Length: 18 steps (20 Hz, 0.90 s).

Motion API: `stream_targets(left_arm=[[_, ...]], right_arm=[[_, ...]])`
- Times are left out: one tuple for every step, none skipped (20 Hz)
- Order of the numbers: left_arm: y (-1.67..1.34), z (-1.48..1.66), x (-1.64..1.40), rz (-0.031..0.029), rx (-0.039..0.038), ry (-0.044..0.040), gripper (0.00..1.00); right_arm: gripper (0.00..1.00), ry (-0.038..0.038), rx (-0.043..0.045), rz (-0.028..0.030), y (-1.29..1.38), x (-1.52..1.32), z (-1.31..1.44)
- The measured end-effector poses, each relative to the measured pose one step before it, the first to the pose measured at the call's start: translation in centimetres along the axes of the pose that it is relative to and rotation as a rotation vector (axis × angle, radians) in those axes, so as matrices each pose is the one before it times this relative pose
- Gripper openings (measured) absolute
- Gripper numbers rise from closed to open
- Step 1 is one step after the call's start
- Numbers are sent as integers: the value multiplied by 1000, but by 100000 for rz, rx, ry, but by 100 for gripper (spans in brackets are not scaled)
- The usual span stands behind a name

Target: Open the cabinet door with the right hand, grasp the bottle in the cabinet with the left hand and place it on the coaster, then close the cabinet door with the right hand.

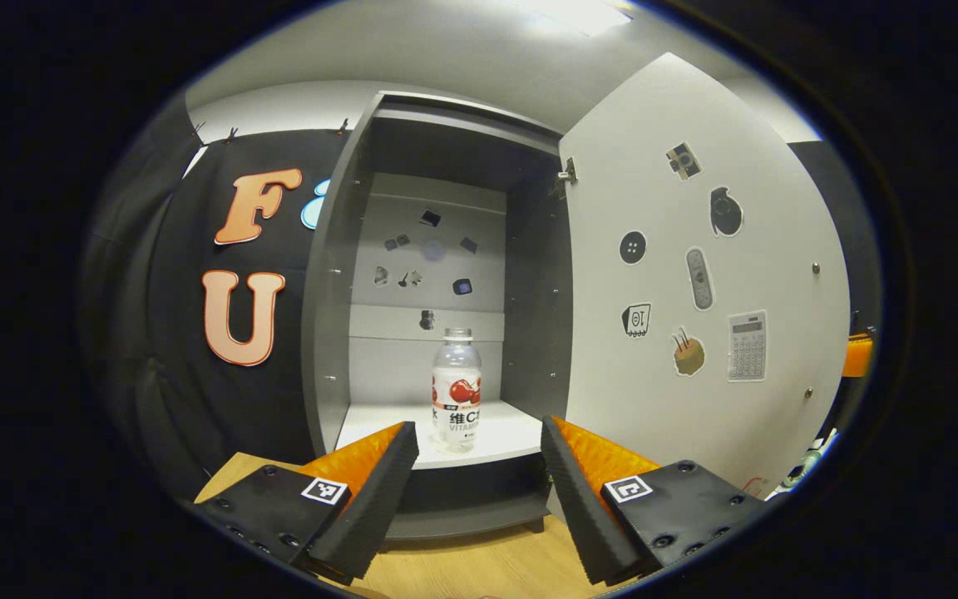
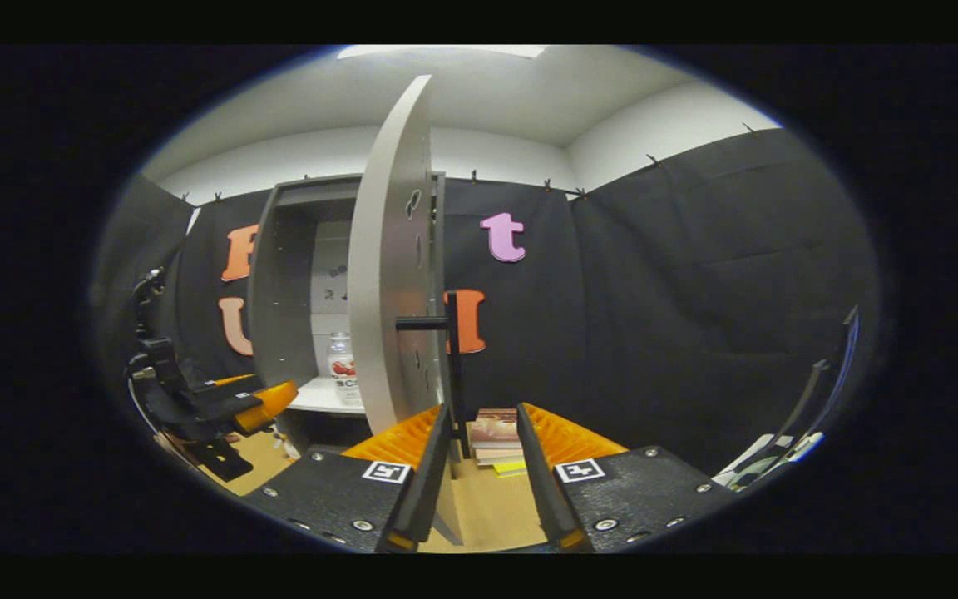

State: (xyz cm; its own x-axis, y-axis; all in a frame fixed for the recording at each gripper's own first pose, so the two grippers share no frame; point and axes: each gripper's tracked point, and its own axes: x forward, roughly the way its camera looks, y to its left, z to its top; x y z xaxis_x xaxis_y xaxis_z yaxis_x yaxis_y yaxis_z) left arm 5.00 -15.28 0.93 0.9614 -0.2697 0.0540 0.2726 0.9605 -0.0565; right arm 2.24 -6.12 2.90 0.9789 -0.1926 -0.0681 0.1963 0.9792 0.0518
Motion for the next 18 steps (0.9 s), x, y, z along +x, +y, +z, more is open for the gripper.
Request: stream_targets(left_arm=[[-540, -70, 112, -1288, 243, -48, 99], [-286, 100, -32, -247, 718, -386, 96], [-69, 102, -146, -185, 594, -546, 99], [24, 188, -132, 236, 388, -584, 98], [56, 119, -110, 408, 195, -417, 97], [129, 53, -188, 471, -133, -27, 96], [151, -85, -114, 478, -411, 79, 96], [287, 59, -182, 698, -399, 190, 96], [439, -76, -210, 794, -345, 271, 96], [414, -126, -142, 467, -423, 343, 96], [348, -161, -70, 424, -388, 407, 96], [348, -78, -92, 233, -185, 557, 96], [278, -203, -50, 239, -78, 553, 96], [320, -20, -167, 7, -128, 231, 96], [307, 29, 51, 13, -168, 152, 96], [322, 17, -26, 52, 20, 234, 96], [335, -117, -24, -73, 205, 428, 96], [272, 11, 86, -411, 273, 190, 96]], right_arm=[[48, 240, -787, -2169, -1913, 484, 87], [48, 58, 973, -919, -1457, 362, 44], [48, 1225, 2906, 1083, -484, 490, -180], [48, 184, 2771, 1384, -15, 127, -23], [49, -64, 381, 845, 301, 266, -28], [50, -251, -218, 1303, 139, -172, 22], [52, -764, 629, 1506, 140, -321, 313], [52, -95, 357, -741, -146, -559, 324], [52, 136, -698, -1030, 23, -604, 42], [52, 425, -1330, -1487, -47, -738, 42], [52, 255, -1439, -1487, -4, -729, 71], [52, 270, -1294, -1997, -108, -854, 131], [52, 317, -1116, -1664, -150, -953, 181], [52, 532, -1124, -1259, 139, -941, 218], [52, 428, -1079, -1436, 351, -778, -76], [52, 17, -855, -958, 263, -859, 214], [53, 84, -412, -876, 440, -714, 149], [54, 413, 204, -510, 525, -783, 26]])
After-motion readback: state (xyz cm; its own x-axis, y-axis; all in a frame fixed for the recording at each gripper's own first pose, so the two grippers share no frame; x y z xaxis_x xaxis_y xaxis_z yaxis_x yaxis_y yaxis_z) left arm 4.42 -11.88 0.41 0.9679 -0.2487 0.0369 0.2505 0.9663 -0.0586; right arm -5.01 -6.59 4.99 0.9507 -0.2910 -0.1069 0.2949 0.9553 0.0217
